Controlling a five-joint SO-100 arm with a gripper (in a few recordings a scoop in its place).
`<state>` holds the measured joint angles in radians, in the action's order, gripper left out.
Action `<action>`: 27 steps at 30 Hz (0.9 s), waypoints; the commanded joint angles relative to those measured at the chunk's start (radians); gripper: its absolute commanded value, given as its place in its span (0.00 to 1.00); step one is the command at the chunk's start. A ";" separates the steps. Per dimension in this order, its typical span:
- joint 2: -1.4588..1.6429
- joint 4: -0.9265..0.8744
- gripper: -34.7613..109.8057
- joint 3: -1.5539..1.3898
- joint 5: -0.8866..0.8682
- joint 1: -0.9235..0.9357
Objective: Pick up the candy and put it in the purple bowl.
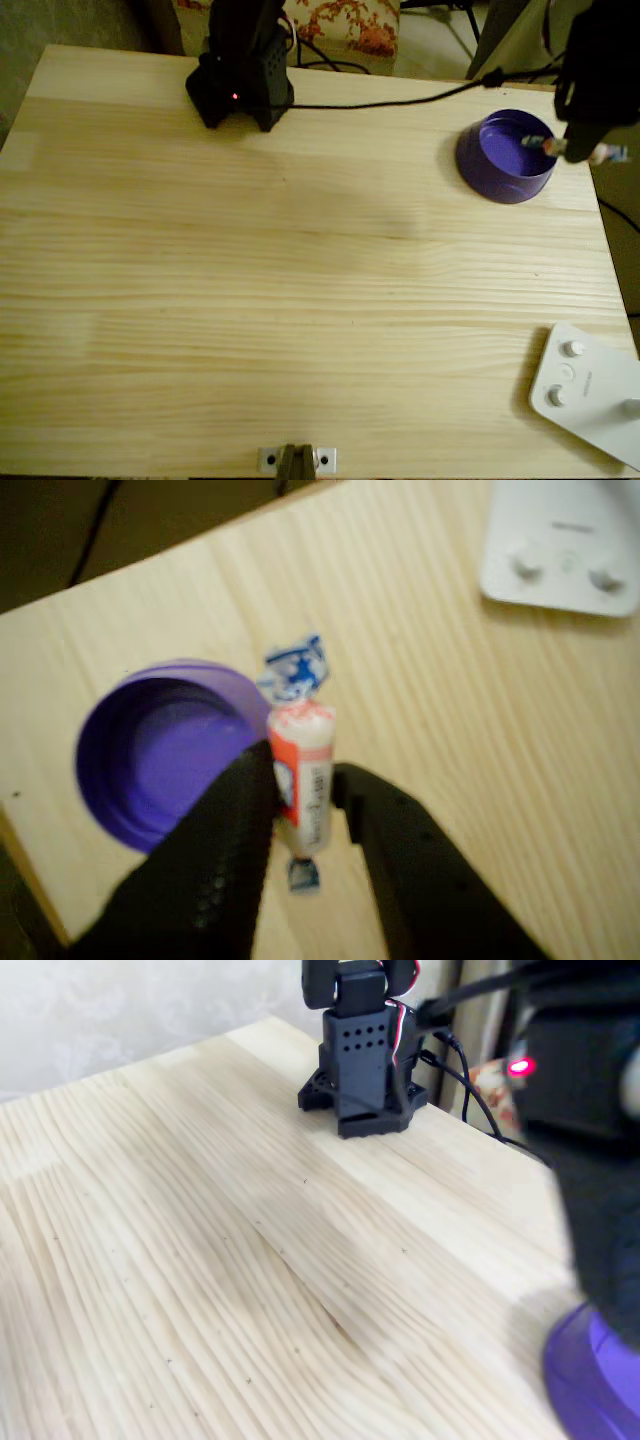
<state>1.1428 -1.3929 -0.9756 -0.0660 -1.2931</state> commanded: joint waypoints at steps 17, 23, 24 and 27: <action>0.005 0.063 0.26 0.000 -0.014 -0.227; -0.071 0.078 0.26 0.015 -0.008 -0.227; -0.080 0.080 0.26 0.015 -0.008 -0.227; -0.095 0.080 0.27 0.008 -0.008 -0.218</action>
<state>0.9986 -1.3300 -0.9956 -0.0690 -1.5094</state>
